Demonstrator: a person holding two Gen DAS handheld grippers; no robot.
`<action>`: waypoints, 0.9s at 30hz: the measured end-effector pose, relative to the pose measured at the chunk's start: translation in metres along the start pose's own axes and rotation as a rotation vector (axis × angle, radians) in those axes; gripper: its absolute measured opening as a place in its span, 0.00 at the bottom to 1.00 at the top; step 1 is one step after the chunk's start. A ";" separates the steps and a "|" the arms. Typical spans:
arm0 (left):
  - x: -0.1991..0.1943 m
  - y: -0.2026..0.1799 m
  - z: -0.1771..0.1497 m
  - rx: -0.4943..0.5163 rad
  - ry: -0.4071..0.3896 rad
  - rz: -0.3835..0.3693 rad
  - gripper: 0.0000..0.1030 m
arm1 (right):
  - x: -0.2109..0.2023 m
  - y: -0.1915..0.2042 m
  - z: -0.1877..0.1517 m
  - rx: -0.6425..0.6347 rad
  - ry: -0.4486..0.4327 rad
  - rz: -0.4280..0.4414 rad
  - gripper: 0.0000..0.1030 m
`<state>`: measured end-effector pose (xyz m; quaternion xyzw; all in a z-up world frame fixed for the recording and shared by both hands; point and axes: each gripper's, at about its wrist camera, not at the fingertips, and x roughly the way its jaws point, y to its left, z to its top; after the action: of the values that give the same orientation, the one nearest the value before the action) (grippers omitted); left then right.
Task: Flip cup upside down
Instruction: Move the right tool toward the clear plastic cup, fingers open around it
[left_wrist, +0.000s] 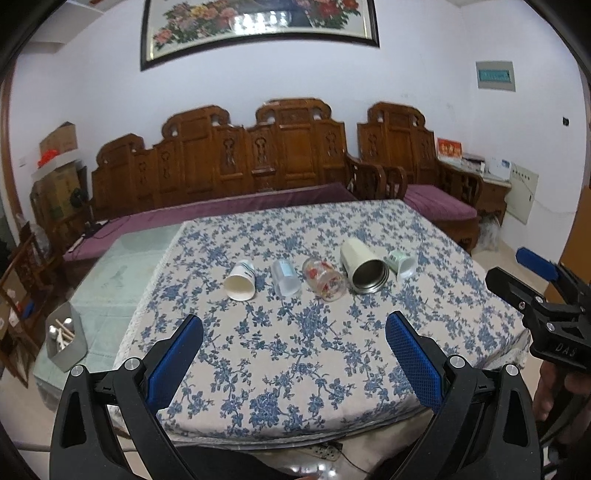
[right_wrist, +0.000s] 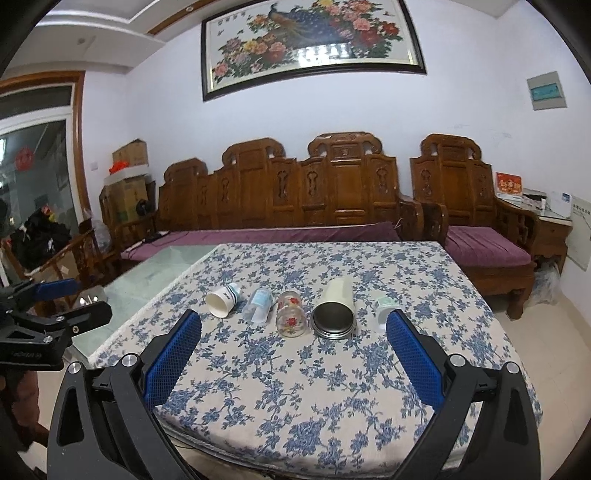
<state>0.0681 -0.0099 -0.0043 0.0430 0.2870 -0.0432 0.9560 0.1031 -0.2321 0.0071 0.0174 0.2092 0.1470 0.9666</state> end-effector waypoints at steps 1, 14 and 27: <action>0.008 0.001 0.002 0.006 0.011 -0.005 0.92 | 0.005 -0.001 0.001 -0.006 0.005 0.003 0.98; 0.127 0.019 0.042 0.032 0.185 -0.066 0.92 | 0.117 -0.020 0.014 -0.027 0.154 0.108 0.86; 0.266 0.025 0.073 0.025 0.367 -0.084 0.78 | 0.200 -0.025 0.002 -0.047 0.290 0.155 0.78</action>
<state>0.3316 -0.0081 -0.0891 0.0501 0.4577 -0.0779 0.8843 0.2846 -0.1978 -0.0729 -0.0106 0.3410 0.2269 0.9122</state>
